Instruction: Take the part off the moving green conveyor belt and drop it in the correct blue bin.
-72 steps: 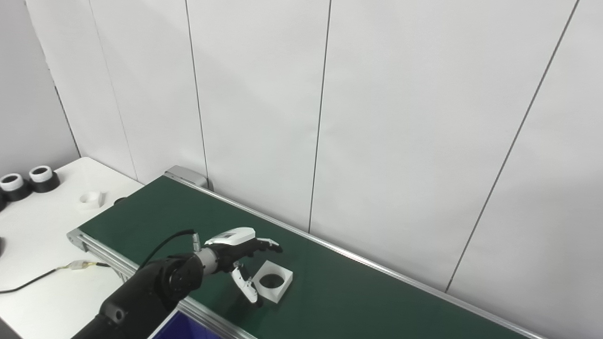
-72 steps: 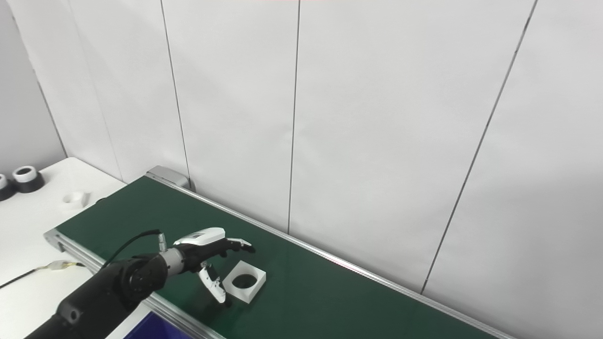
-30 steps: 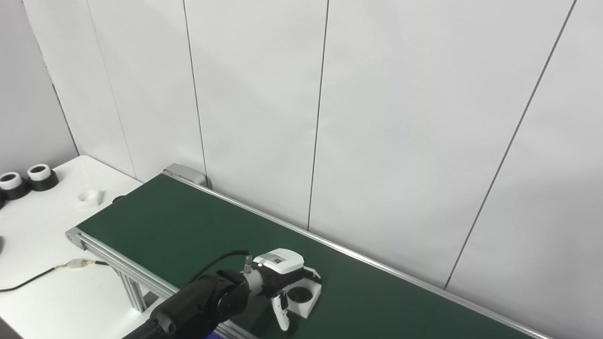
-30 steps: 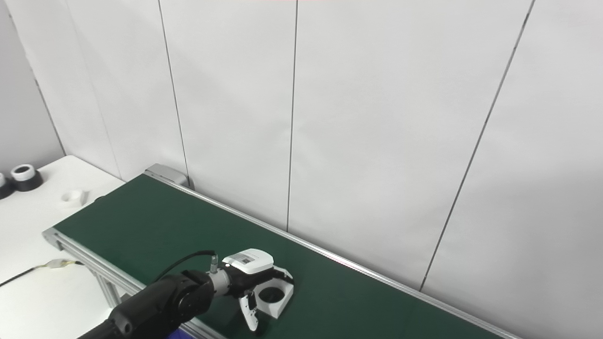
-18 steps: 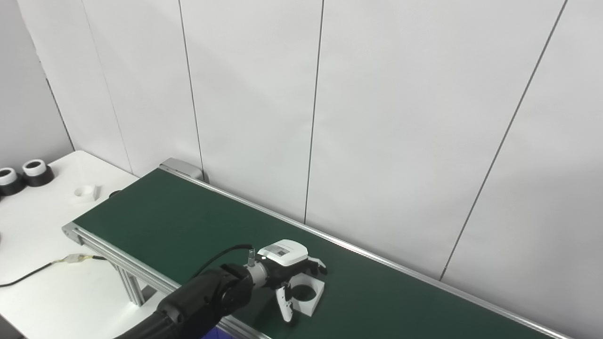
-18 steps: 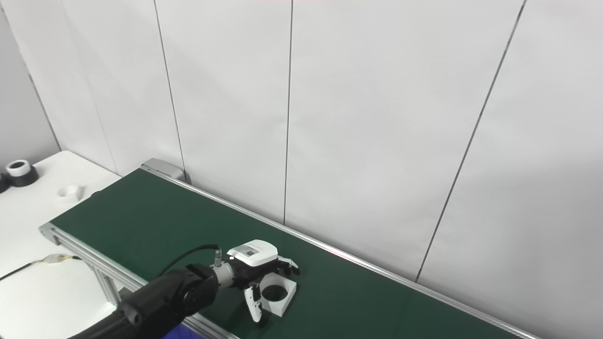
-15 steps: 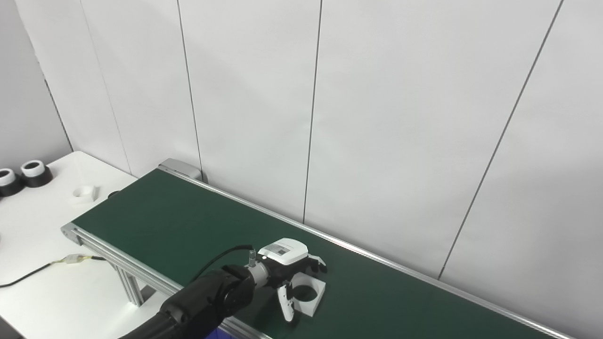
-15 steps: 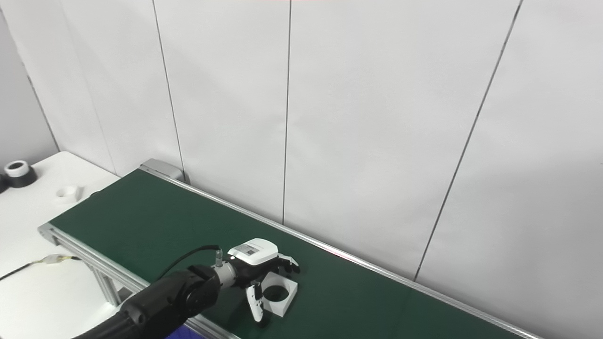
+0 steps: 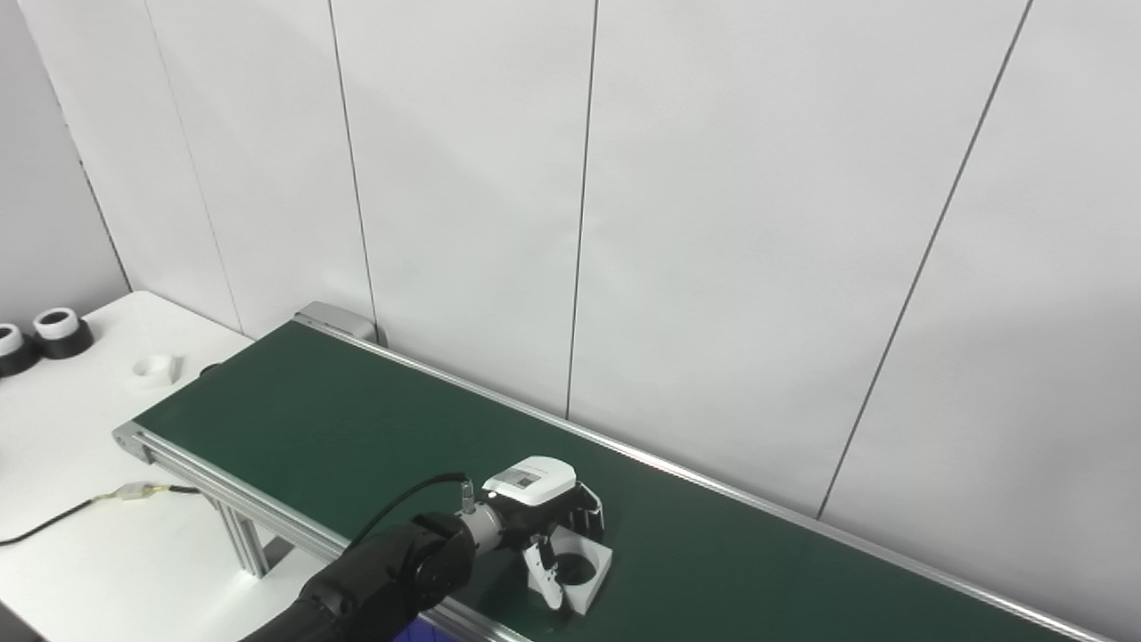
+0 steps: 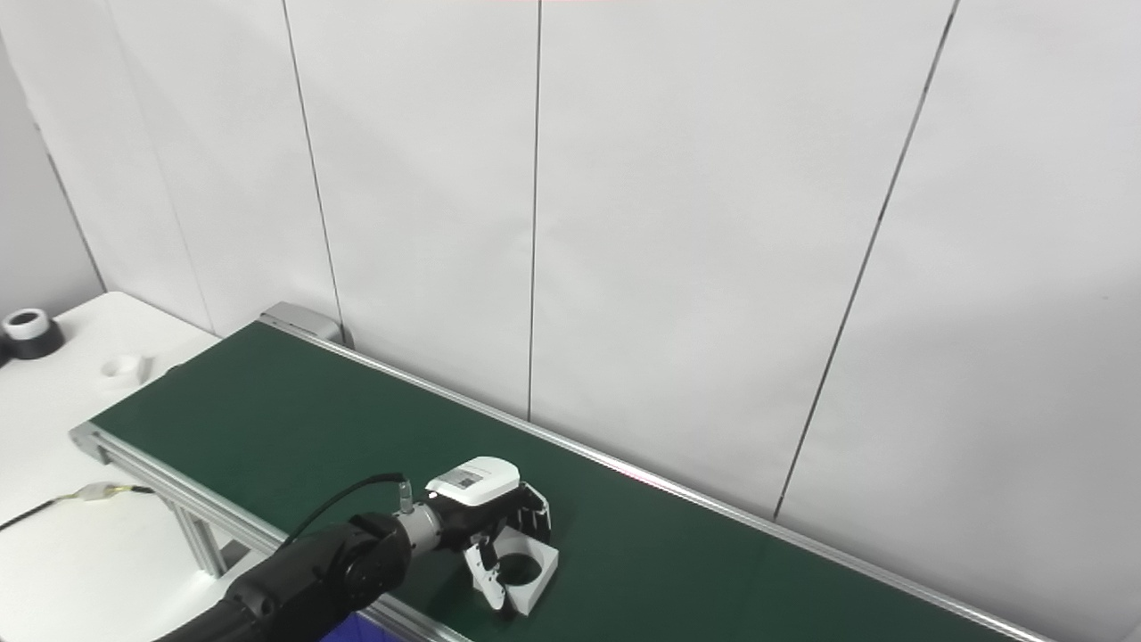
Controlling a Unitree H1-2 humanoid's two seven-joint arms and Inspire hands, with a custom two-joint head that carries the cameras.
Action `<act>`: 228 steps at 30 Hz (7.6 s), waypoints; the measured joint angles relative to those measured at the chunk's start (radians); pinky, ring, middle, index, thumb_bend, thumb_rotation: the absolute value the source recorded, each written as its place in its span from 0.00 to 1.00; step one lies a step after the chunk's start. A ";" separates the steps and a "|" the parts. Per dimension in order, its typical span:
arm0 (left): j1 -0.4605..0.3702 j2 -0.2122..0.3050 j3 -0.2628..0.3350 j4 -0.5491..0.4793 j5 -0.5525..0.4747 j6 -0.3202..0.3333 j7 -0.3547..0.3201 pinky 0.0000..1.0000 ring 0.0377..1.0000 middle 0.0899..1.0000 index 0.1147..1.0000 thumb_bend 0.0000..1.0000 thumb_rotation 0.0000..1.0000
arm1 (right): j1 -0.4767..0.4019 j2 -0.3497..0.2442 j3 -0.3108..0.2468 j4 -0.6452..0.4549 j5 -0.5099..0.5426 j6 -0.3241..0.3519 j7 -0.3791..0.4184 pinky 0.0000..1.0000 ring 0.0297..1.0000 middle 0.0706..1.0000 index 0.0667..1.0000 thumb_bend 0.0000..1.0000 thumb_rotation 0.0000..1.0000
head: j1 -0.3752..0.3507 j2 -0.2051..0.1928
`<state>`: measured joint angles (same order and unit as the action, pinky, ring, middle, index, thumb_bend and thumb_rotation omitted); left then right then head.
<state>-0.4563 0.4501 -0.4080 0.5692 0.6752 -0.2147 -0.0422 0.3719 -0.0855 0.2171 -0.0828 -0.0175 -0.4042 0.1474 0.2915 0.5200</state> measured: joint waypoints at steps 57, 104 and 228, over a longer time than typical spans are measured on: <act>0.354 0.080 0.394 -0.896 -0.271 0.146 -0.239 0.40 0.41 0.44 0.46 0.48 0.00 | 0.002 0.001 0.002 -0.073 -0.019 0.020 -0.001 0.64 0.71 0.76 0.85 0.55 0.59 | -0.080 0.178; 0.785 -0.027 0.470 -0.903 -0.289 0.189 -0.233 0.37 0.42 0.46 0.45 0.48 0.00 | 0.009 0.010 -0.008 -0.209 -0.032 0.137 -0.007 0.64 0.71 0.75 0.84 0.60 0.60 | -0.038 0.350; 0.665 -0.179 0.243 -0.542 -0.879 -0.104 -0.414 0.80 0.83 0.86 0.88 0.90 0.89 | 0.022 0.136 0.086 0.004 -0.215 0.079 -0.145 0.70 0.75 0.78 0.86 0.66 0.58 | -0.793 0.164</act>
<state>0.2090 0.2708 -0.1655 0.0268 -0.2034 -0.3183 -0.4561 0.3941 0.0507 0.3026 -0.0786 -0.2323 -0.3253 0.0022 -0.5013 0.6841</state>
